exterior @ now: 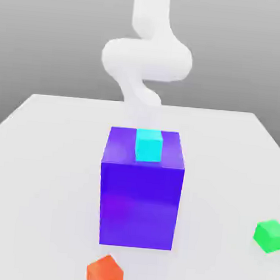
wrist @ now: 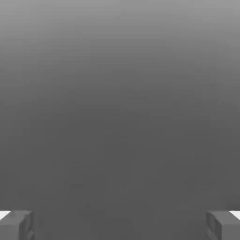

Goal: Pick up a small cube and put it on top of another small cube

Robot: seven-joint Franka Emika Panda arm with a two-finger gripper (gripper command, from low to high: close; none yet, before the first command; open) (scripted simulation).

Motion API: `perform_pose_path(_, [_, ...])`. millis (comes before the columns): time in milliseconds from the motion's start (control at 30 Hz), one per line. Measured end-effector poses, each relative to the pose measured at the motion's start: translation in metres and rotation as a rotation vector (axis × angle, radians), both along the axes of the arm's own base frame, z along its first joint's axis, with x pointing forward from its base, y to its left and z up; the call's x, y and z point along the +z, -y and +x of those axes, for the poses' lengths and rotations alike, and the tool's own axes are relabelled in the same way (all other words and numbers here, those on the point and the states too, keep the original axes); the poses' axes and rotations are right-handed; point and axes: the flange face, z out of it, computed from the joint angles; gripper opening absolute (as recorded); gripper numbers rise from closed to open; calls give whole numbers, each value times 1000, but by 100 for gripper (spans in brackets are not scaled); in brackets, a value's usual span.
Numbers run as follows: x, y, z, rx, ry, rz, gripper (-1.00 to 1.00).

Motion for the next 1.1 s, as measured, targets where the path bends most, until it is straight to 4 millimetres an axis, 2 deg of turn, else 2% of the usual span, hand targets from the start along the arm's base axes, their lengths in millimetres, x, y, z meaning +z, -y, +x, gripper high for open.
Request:
perform_pose_path(133, [-43, -27, 49, 81, -93, -15, 0])
perform_pose_path(267, [-92, -57, 89, 159, -182, -35, 0])
perform_pose_path(400, [-146, -92, 122, 235, -270, -60, 0])
perform_pose_path(533, [-206, -129, 145, 312, -357, -90, 0])
perform_pose_path(667, [-271, -174, 156, 401, -442, -128, 0])
perform_pose_path(833, [-357, -212, 162, 482, -547, -177, 0])
perform_pose_path(1033, [-465, -258, 146, 590, -671, -250, 0])
perform_pose_path(1100, [-499, -267, 140, 614, -696, -267, 0])
